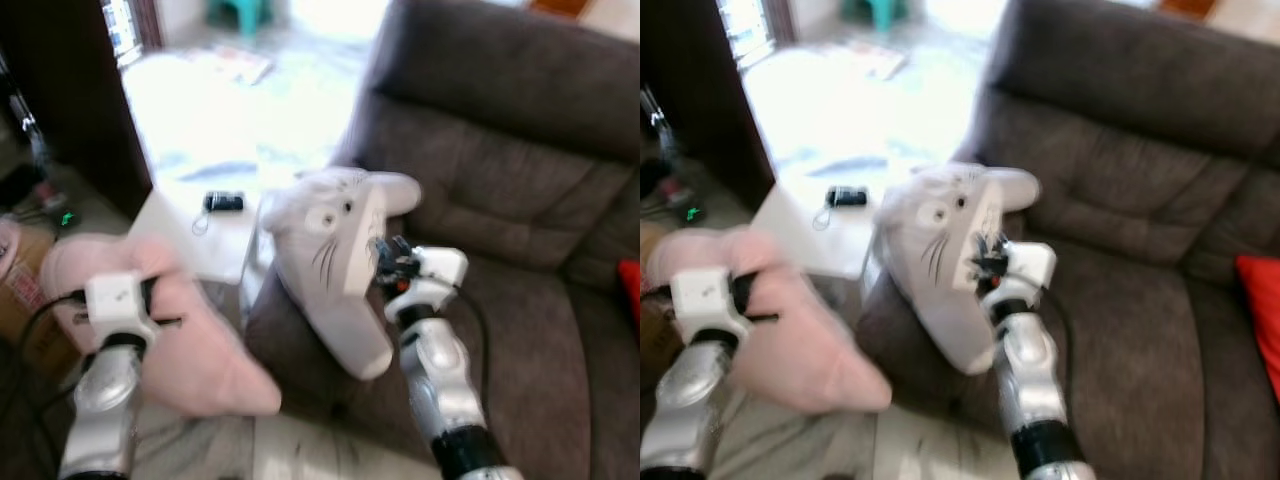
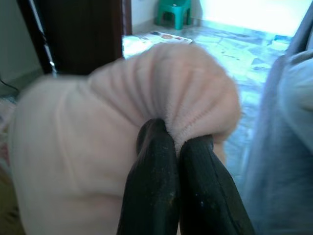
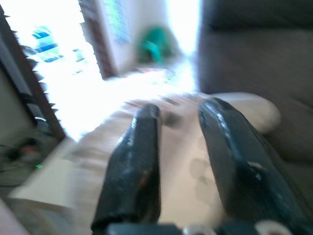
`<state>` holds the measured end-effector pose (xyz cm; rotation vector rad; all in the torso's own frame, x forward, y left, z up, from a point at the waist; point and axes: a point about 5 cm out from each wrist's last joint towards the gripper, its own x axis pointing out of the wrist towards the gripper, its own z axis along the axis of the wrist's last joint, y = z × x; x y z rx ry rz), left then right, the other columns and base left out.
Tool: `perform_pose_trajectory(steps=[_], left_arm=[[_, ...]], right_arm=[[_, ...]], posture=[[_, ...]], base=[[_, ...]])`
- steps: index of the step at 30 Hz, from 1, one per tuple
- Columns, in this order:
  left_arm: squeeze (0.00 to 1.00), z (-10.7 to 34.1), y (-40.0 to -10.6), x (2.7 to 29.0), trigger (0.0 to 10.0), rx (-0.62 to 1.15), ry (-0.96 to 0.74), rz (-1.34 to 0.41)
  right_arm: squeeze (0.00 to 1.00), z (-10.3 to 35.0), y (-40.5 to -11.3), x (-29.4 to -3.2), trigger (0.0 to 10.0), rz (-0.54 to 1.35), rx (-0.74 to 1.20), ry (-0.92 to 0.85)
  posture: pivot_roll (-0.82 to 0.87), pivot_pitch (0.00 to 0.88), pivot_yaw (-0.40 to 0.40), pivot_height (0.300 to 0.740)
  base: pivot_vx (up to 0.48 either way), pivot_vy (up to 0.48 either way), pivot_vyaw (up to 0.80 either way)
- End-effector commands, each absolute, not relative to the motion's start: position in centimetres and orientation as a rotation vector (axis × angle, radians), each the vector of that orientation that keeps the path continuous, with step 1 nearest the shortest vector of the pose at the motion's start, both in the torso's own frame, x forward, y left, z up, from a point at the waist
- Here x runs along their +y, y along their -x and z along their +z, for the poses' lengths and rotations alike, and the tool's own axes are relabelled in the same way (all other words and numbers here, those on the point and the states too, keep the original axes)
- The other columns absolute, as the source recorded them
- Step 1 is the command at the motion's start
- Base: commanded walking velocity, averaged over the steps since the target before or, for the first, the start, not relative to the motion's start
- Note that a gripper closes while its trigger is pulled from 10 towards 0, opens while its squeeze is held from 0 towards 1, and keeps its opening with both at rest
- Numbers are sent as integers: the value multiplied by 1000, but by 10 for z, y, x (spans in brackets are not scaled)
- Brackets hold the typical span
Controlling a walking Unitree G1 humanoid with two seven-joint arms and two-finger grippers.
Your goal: Move the pillow to the sofa from floor
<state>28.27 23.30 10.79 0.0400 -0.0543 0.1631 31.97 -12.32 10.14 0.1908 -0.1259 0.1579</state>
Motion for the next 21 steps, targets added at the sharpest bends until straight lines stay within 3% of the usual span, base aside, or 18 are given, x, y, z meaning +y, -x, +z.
perform_pose_trajectory(steps=[1, 21], left_arm=[[0, 131, -291, 216, 10000, -165, -39, 92], [0, 129, -290, 209, 10000, -157, -17, 73]], right_arm=[[0, 85, -313, -139, 10000, 94, -68, -202], [0, 86, -317, -138, 10000, 103, -77, -201]], posture=[[191, 54, -116, 740], [199, 39, -124, 740]], base=[[0, 0, 0], [0, 0, 0]])
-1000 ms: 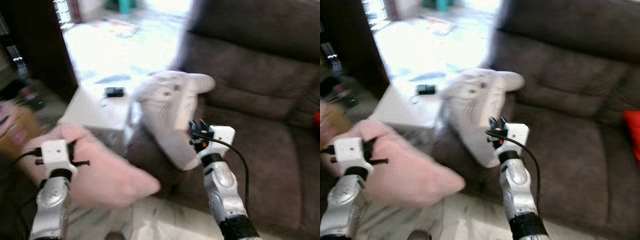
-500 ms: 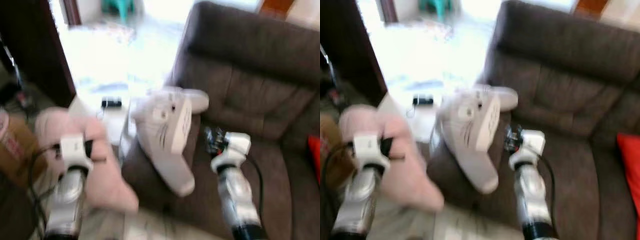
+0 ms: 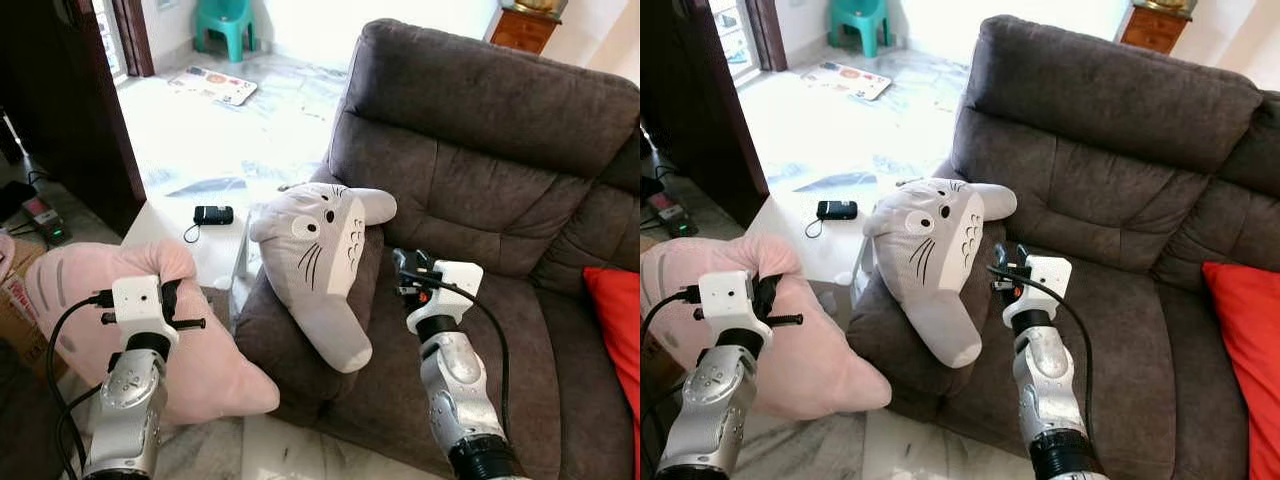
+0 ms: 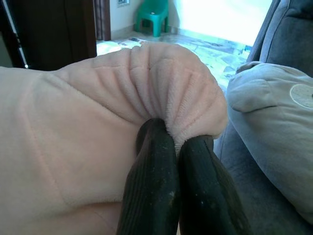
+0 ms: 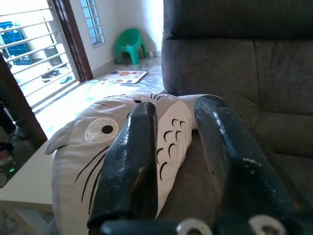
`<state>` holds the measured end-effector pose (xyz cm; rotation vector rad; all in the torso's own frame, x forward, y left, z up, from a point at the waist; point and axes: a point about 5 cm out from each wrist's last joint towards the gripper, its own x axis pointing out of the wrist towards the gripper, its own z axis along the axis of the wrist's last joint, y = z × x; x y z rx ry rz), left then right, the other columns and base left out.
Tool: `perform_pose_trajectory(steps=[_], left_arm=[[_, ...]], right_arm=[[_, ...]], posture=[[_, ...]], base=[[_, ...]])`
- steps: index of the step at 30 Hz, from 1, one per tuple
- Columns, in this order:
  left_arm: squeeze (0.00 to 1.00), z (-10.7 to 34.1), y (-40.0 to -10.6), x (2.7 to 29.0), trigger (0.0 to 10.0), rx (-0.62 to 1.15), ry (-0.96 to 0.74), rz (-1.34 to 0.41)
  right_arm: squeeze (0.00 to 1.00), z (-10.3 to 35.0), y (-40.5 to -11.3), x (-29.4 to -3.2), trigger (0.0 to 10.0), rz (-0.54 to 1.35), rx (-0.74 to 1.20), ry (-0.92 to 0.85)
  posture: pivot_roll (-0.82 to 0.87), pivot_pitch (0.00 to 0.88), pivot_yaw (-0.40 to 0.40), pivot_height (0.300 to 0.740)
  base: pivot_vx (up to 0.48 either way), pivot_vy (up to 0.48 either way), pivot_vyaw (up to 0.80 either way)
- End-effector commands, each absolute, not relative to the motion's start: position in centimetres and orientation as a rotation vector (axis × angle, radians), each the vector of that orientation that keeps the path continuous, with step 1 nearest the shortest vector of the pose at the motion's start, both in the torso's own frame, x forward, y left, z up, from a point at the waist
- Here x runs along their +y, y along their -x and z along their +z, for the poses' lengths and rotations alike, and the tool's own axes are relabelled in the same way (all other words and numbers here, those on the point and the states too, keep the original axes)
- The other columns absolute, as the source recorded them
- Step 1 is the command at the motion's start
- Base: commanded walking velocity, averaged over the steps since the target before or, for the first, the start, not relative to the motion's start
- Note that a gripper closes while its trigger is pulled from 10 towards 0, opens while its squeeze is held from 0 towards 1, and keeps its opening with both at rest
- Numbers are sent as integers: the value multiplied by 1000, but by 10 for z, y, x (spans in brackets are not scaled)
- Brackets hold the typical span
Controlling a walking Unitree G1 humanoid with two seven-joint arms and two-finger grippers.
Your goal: Move the pillow to the sofa from floor
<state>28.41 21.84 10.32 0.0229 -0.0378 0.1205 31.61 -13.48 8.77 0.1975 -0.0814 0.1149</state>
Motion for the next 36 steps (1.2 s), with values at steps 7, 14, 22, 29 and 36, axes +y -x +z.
perform_pose_trajectory(steps=[7, 14, 22, 29, 36], left_arm=[[0, 130, -290, 208, 10000, -164, -9, 68], [0, 129, -290, 205, 10000, -163, -9, 59], [0, 128, -289, 203, 10000, -158, -1, 58], [0, 127, -289, 202, 10000, -160, 5, 58], [0, 127, -290, 201, 10000, -160, 10, 58]], right_arm=[[0, 86, -317, -137, 10000, 104, -77, -203], [0, 86, -318, -138, 10000, 105, -77, -196], [0, 87, -319, -139, 10000, 104, -77, -196], [0, 87, -319, -140, 10000, 105, -76, -189], [0, 86, -319, -141, 10000, 104, -71, -184]], posture=[[200, 38, -123, 740], [201, 34, -126, 740], [200, 36, -131, 740], [199, 34, -135, 740], [197, 31, -141, 740]], base=[[0, 0, 0], [0, 0, 0], [-158, 0, 0], [-412, 0, 0], [-445, 0, 0]])
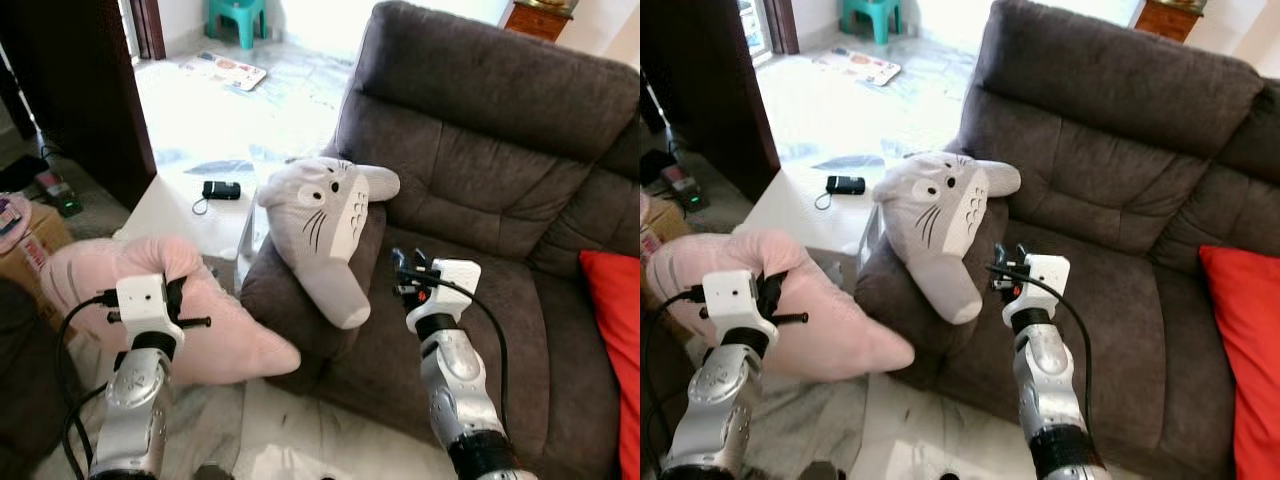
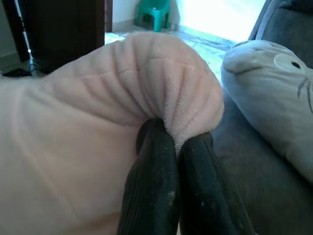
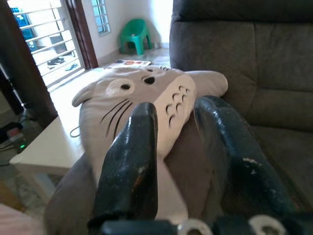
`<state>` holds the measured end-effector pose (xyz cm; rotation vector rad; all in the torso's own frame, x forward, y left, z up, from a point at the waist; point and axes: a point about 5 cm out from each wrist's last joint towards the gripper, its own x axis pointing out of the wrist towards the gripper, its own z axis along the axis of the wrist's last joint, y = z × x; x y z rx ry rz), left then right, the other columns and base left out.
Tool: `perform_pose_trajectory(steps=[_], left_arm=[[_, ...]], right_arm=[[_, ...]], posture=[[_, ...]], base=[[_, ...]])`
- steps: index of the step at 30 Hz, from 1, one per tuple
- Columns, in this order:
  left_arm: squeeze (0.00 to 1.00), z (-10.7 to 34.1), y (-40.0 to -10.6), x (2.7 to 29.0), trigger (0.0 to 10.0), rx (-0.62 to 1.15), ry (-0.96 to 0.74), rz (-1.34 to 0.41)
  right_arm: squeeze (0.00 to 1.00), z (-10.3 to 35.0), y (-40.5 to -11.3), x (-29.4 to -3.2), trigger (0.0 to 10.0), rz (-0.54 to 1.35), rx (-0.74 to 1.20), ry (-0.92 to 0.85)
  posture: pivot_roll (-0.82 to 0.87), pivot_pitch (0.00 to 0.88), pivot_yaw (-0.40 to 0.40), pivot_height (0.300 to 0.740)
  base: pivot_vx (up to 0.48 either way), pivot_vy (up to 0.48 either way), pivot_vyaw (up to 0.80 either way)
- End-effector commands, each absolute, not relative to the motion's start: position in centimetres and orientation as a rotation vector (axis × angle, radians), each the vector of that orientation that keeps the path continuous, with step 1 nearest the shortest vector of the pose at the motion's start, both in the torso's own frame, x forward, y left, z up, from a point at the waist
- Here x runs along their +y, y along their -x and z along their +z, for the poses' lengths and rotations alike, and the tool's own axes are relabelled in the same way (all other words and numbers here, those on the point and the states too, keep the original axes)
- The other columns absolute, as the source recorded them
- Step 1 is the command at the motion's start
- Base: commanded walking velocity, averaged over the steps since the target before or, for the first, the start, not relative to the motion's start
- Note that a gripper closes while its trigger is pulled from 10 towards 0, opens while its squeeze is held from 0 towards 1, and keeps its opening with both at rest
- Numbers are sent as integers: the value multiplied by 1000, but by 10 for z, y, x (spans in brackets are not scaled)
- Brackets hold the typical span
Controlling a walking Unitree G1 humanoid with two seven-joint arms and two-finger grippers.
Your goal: Move the pillow to the sofa from floor
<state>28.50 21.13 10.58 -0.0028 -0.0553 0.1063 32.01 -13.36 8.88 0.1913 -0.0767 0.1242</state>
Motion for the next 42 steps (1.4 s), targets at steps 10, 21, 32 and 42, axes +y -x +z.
perform_pose_trajectory(steps=[10, 21, 32, 42], left_arm=[[0, 126, -291, 205, 10000, -152, -6, 80], [0, 127, -291, 207, 10000, -158, 1, 88], [0, 129, -292, 206, 10000, -163, 20, 82], [0, 134, -295, 199, 10000, -175, 24, 47]], right_arm=[[0, 87, -321, -141, 10000, 111, -70, -183], [0, 88, -322, -143, 10000, 114, -71, -179], [0, 89, -323, -144, 10000, 115, -68, -175], [0, 88, -325, -144, 10000, 108, -54, -184]], posture=[[193, 29, -146, 740], [190, 19, -152, 740], [188, 13, -154, 740], [185, 26, -156, 740]], base=[[-137, 0, 0], [0, 0, 0], [0, 0, 0], [0, 0, -158]])
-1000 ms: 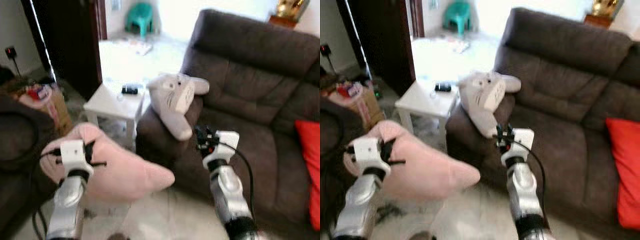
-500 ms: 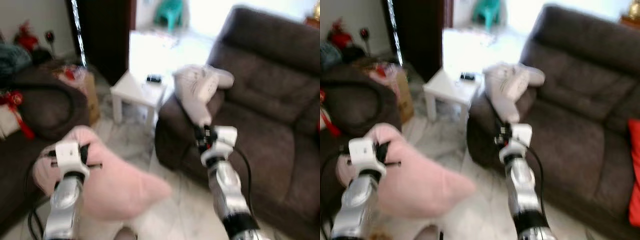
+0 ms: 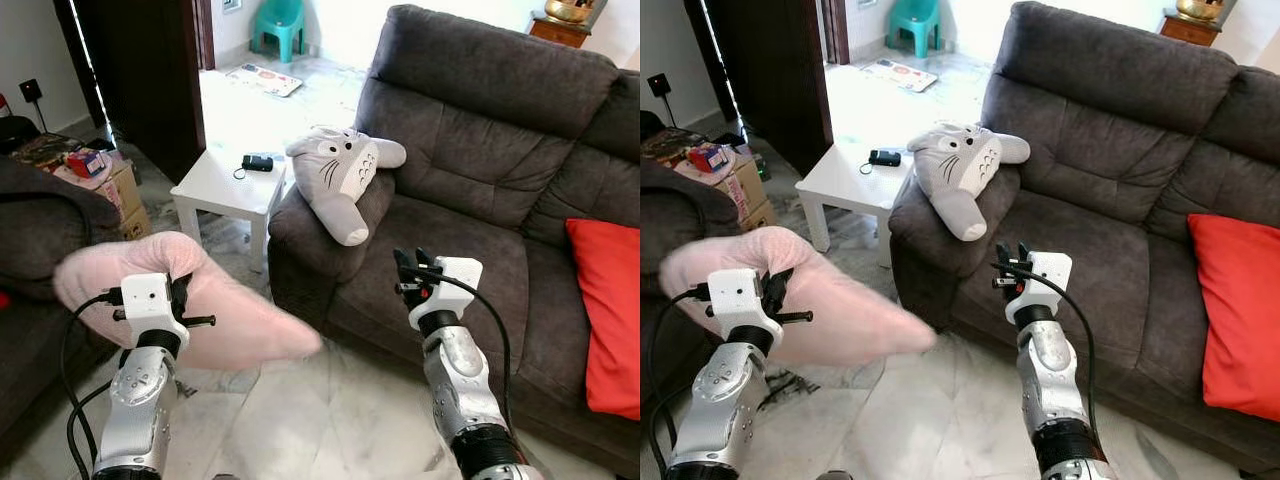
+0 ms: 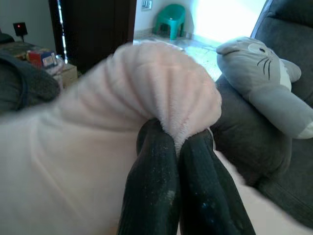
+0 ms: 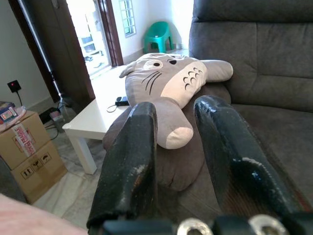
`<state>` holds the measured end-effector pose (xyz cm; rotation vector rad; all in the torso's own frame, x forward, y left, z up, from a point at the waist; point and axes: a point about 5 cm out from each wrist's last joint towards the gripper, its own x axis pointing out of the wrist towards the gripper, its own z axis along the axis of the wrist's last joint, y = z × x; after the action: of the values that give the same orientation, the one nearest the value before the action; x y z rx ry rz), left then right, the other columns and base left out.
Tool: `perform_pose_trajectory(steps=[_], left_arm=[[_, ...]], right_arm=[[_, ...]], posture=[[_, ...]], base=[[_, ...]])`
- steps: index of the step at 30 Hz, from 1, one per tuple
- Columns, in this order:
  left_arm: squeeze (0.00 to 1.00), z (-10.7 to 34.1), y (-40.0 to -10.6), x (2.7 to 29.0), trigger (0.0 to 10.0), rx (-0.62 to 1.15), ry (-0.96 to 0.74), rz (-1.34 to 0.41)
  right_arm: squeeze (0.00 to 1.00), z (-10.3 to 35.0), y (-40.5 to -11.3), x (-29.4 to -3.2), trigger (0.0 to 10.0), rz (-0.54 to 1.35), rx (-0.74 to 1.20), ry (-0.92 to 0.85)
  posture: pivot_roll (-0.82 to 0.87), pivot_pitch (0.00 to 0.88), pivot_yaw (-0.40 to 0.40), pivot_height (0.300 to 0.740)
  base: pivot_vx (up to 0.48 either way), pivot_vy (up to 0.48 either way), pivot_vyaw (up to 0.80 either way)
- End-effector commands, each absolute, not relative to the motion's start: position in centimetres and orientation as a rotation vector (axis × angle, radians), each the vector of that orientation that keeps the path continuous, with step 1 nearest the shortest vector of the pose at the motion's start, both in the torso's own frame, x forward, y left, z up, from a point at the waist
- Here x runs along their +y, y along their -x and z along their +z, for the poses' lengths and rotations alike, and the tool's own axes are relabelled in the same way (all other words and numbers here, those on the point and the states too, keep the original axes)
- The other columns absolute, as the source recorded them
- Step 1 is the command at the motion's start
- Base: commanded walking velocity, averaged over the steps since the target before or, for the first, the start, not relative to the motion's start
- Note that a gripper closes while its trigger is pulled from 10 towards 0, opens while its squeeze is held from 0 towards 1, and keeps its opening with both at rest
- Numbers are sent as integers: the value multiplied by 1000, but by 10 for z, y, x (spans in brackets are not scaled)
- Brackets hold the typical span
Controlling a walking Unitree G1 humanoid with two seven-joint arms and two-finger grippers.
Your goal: Move the pillow to the sofa from floor
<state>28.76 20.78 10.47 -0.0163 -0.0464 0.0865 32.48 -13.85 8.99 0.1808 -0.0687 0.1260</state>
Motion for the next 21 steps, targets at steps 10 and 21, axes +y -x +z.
perform_pose_trajectory(steps=[10, 21], left_arm=[[0, 136, -296, 201, 10000, -179, 20, 54], [0, 137, -296, 200, 10000, -180, 23, 50]], right_arm=[[0, 87, -325, -144, 10000, 110, -46, -189], [0, 87, -325, -142, 10000, 123, -47, -192]], posture=[[184, 32, -152, 740], [187, 32, -154, 740]], base=[[0, 0, -776], [0, 0, -759]])
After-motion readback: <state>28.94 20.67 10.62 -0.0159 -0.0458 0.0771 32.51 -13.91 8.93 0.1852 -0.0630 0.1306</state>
